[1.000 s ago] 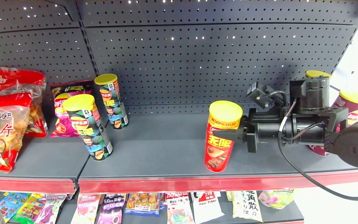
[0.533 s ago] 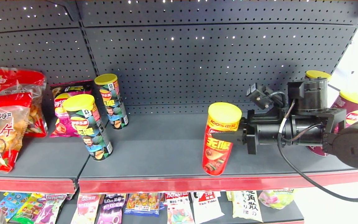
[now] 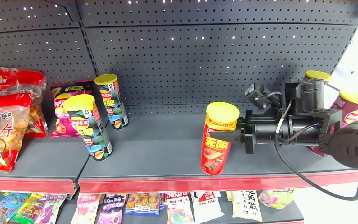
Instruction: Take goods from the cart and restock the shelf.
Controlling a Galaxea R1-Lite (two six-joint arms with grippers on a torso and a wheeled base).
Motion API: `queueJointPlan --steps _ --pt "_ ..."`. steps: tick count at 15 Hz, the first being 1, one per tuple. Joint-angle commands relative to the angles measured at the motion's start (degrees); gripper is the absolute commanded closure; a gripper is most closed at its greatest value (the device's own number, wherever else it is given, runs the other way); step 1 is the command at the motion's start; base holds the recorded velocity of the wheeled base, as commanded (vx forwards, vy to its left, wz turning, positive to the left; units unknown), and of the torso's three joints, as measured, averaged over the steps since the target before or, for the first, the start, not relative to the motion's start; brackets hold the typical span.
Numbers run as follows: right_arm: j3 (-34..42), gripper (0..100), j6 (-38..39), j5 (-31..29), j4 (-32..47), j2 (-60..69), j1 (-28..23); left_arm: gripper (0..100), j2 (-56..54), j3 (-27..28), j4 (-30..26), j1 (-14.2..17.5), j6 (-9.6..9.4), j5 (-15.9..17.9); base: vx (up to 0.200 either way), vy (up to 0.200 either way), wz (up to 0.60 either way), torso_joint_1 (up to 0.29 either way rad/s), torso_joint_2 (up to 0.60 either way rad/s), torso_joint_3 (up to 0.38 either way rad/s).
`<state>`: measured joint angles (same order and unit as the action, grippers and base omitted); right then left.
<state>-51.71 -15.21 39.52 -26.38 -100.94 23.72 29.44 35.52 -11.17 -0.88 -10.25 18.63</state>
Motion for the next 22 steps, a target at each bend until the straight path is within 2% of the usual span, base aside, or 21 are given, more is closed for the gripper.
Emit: queueJointPlan --steps 1,5,6,10,13,19,22 --pt "0.3 100 0.0 -0.1 0.1 -0.4 0.0 100 0.0 0.0 0.0 0.0 -0.03 0.0 0.000 0.000 0.00 0.000 0.00 0.000" --pt "0.4 100 -0.4 -0.1 0.1 -0.4 -0.1 100 -0.1 0.0 0.0 0.0 0.06 0.0 0.000 0.000 0.00 0.000 0.00 0.000" --pt "0.4 0 -0.5 -0.4 0.0 -0.5 -0.1 100 -0.1 0.1 0.0 0.0 0.06 0.0 0.000 0.000 0.00 0.000 0.00 0.000" --pt "1.1 0 -0.5 -0.6 -0.2 0.3 -0.4 100 -0.1 0.1 0.0 0.0 -0.03 0.0 0.000 0.000 0.00 0.000 0.00 0.000" --pt "4.9 0 -0.3 -1.2 -0.2 4.3 -1.7 100 0.0 0.5 0.0 0.0 -0.03 0.0 0.000 0.000 0.00 0.000 0.00 0.000" --pt "21.3 0 -0.4 -4.2 0.1 23.8 -6.3 100 0.2 0.7 0.0 0.0 -0.03 0.5 0.000 0.000 0.00 0.000 0.00 0.000" --pt "29.6 0 -0.3 -12.0 0.6 38.0 -9.0 100 1.4 0.5 0.0 -0.1 -0.03 0.6 0.000 0.000 0.00 0.000 0.00 0.000"
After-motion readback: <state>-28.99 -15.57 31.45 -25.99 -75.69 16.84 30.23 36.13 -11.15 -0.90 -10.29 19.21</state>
